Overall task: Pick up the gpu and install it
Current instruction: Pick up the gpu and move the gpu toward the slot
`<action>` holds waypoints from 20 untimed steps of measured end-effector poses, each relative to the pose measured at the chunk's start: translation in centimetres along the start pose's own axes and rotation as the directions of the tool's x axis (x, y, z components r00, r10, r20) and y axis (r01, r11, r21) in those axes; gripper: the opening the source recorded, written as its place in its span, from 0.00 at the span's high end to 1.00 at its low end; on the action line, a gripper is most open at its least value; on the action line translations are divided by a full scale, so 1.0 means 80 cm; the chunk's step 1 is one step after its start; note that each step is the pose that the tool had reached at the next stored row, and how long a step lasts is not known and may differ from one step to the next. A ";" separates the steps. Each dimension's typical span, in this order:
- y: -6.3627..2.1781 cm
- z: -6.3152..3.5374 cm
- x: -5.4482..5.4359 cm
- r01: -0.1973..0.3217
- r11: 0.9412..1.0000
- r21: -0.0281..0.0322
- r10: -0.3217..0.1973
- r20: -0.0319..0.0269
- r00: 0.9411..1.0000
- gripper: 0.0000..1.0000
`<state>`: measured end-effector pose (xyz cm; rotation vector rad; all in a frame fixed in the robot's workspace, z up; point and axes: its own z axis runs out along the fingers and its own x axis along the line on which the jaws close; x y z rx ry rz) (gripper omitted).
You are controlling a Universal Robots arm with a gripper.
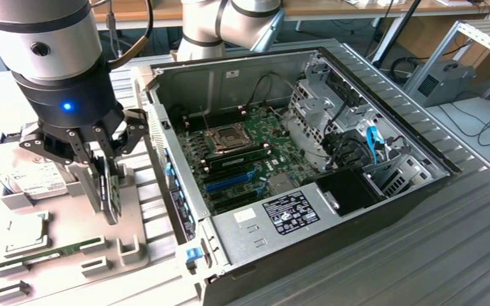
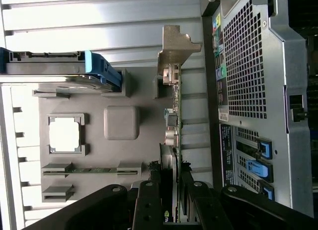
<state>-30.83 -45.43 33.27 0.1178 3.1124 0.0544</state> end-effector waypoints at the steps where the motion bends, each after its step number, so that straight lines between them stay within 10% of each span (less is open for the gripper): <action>1: 0.000 0.000 0.000 0.000 1.000 0.000 0.000 0.000 1.000 0.74; 20: 0.000 -0.009 0.000 0.000 1.000 0.000 0.000 0.000 1.000 0.74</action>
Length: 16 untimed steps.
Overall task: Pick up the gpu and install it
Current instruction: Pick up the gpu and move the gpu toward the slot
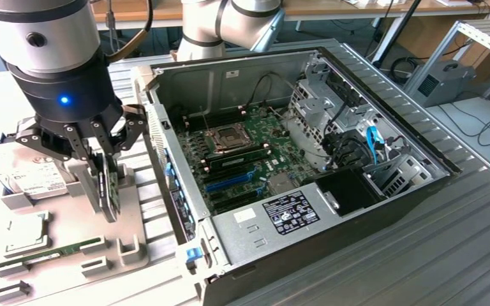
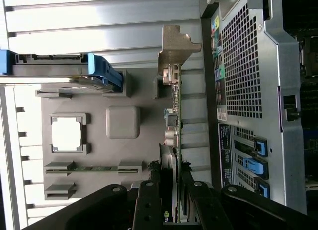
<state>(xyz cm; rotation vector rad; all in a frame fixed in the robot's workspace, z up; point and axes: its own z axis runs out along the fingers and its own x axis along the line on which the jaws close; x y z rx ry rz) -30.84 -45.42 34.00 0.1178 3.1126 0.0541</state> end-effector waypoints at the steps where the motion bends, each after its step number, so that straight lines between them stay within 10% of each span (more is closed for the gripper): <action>1: 0.000 0.000 0.000 0.000 1.000 0.000 0.000 0.000 1.000 0.74; 16: 0.000 -0.007 0.000 0.000 1.000 0.000 0.000 0.000 1.000 0.74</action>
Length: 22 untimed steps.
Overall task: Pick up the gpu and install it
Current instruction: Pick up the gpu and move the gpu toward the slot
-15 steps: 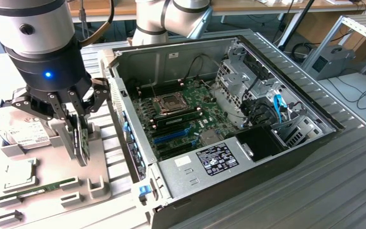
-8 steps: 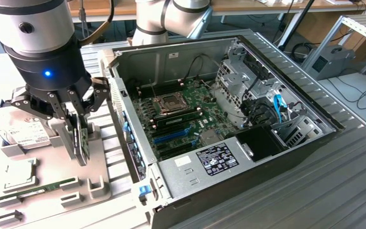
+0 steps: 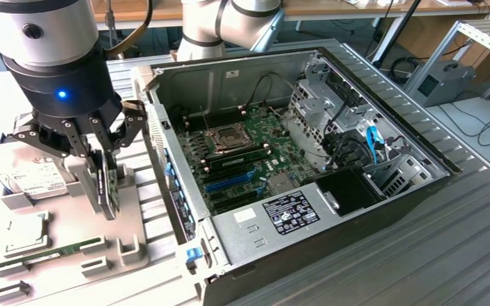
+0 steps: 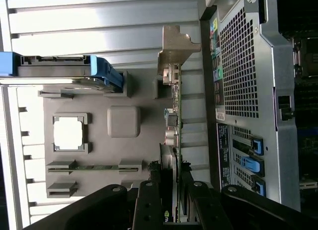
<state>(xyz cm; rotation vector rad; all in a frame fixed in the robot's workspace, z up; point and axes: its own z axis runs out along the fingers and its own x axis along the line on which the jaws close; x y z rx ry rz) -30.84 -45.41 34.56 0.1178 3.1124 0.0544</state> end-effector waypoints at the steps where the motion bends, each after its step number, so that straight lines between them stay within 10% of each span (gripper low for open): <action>1: 0.000 -0.002 0.000 0.000 1.000 0.000 0.000 0.000 1.000 0.74; 22: 0.002 -0.007 0.000 0.000 1.000 0.000 0.000 0.000 1.000 0.74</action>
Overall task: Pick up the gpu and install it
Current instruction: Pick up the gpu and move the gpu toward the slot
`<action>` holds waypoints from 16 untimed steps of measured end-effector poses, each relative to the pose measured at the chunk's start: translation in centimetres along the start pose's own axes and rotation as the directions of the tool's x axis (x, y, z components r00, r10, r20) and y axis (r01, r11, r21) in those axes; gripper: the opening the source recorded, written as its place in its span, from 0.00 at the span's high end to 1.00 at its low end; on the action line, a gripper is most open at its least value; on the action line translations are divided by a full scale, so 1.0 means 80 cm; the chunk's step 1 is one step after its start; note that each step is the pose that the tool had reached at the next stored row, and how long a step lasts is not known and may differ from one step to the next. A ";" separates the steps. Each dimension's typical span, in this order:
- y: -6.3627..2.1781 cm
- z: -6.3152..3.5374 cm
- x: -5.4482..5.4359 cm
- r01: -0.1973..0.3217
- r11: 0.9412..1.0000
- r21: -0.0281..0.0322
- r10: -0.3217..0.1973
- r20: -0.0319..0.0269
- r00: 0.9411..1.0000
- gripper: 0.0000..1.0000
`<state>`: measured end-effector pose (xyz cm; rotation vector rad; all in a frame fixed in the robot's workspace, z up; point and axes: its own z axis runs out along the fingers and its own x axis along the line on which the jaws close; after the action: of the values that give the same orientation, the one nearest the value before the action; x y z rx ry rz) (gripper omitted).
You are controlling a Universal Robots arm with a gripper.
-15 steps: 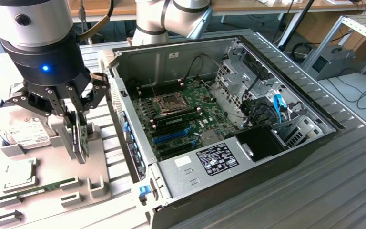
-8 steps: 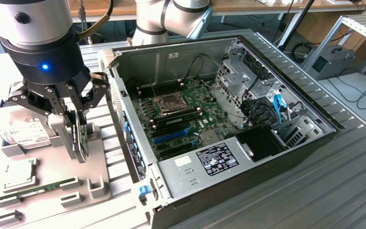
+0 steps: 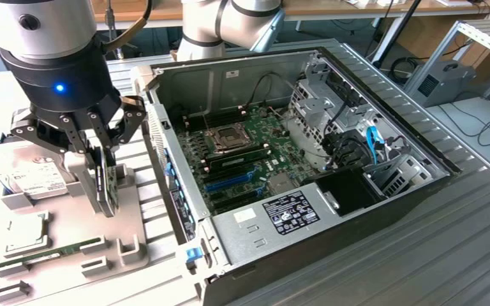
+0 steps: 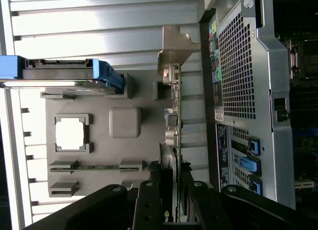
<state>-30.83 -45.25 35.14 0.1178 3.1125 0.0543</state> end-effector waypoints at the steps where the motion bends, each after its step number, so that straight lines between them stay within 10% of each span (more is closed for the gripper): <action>1: 0.000 0.000 0.000 0.000 1.000 0.000 0.000 0.000 1.000 0.74; 16: 0.000 -0.008 0.000 0.000 1.000 0.000 0.000 0.000 1.000 0.74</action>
<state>-30.84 -45.24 35.78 0.1178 3.1124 0.0544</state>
